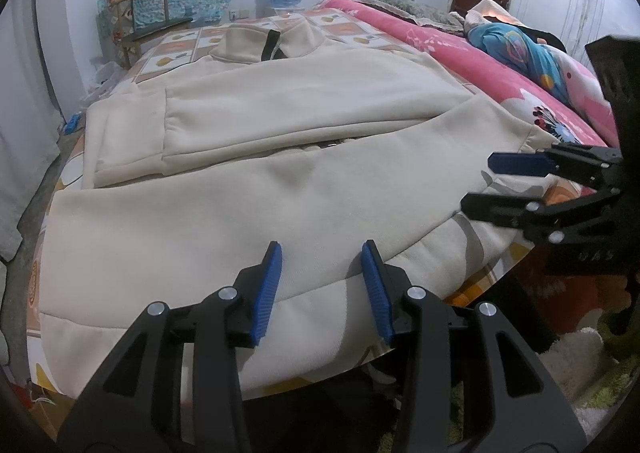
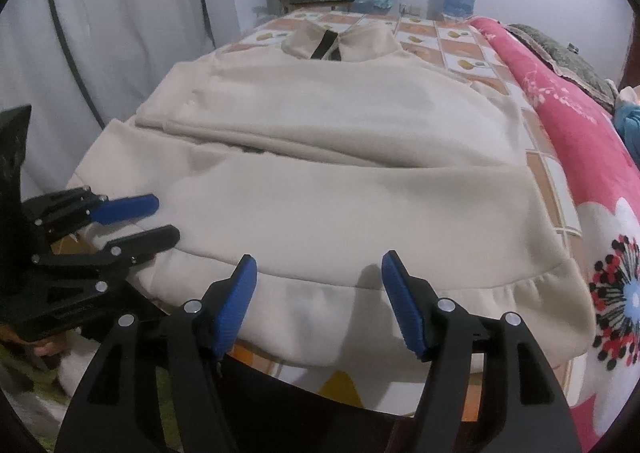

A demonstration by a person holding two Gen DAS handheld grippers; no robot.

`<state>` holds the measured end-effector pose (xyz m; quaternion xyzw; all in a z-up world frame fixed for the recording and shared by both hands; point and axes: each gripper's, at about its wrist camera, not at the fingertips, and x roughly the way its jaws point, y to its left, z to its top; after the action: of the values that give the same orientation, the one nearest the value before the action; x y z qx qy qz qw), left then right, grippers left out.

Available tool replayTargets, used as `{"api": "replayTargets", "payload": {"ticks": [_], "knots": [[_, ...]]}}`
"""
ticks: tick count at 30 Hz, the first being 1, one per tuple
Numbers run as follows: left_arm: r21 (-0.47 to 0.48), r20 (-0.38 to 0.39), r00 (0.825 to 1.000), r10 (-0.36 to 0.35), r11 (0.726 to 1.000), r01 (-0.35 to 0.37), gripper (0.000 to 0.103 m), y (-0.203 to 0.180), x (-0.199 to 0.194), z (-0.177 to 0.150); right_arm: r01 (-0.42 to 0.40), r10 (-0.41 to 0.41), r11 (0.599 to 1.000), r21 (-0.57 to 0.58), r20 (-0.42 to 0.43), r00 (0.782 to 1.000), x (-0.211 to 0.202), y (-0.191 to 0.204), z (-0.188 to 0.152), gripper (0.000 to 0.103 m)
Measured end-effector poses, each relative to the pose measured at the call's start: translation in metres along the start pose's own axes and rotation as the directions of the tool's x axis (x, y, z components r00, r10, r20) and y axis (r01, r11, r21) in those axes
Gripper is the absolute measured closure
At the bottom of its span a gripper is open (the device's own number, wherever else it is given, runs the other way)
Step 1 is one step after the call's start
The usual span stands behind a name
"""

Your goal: Fold large clothes

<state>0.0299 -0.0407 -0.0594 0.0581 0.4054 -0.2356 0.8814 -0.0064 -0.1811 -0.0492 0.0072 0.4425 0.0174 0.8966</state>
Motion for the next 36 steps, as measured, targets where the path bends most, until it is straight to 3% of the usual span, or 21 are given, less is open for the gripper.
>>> {"api": "replayTargets", "payload": {"ticks": [8, 36], "knots": [[0.002, 0.0, 1.0, 0.001, 1.0, -0.001, 0.063, 0.0, 0.0003, -0.0001, 0.021, -0.022, 1.0, -0.005, -0.024, 0.999, 0.0096, -0.0001, -0.0044, 0.034], [0.007, -0.001, 1.0, 0.003, 1.0, -0.002, 0.062, -0.0007, 0.0004, -0.0006, 0.037, -0.038, 0.999, -0.019, -0.026, 0.999, 0.0124, 0.0018, -0.005, 0.032]]}}
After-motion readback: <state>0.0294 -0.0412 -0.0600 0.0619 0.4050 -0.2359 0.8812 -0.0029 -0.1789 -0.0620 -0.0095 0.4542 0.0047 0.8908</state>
